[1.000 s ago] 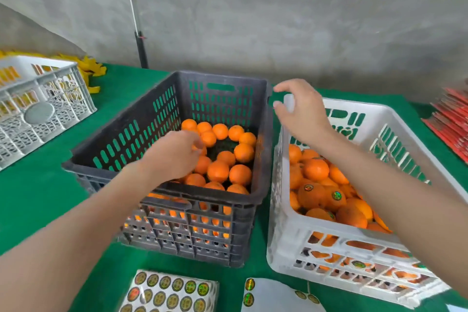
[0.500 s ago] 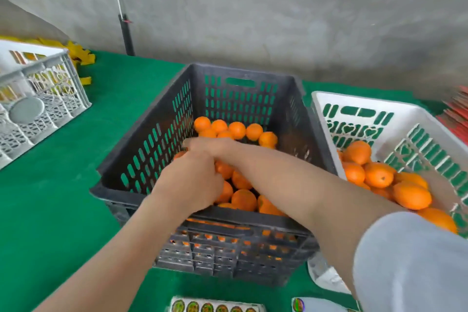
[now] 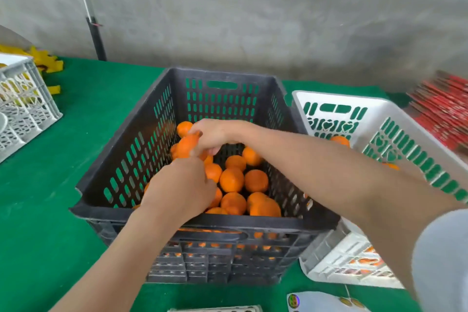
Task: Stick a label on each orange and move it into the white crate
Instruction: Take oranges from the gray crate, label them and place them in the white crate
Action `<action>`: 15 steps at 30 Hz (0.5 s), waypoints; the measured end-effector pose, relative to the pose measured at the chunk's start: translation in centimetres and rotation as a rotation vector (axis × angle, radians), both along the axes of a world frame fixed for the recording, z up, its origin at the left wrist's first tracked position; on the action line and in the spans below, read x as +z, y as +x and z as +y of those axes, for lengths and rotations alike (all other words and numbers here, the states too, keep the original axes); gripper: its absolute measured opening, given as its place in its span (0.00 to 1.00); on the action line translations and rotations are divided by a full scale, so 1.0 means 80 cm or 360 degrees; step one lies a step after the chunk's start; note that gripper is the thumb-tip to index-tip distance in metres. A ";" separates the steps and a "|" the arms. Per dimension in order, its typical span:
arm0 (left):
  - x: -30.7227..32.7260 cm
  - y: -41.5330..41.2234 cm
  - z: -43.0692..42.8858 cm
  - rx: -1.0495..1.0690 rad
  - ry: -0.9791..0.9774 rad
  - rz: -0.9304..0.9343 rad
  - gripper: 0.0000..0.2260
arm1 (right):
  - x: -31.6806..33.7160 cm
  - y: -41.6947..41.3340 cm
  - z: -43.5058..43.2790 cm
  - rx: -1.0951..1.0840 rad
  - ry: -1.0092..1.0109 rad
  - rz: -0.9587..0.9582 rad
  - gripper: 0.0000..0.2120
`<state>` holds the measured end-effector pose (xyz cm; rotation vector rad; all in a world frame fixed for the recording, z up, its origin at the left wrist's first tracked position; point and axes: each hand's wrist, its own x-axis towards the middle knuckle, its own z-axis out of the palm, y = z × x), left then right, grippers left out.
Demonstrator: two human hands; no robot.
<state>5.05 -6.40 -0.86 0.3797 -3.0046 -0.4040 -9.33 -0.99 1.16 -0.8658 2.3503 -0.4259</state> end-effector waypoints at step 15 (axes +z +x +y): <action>0.051 0.063 0.084 -0.0419 0.1124 0.0849 0.07 | 0.088 0.127 0.277 -0.0290 -0.0954 -0.0927 0.27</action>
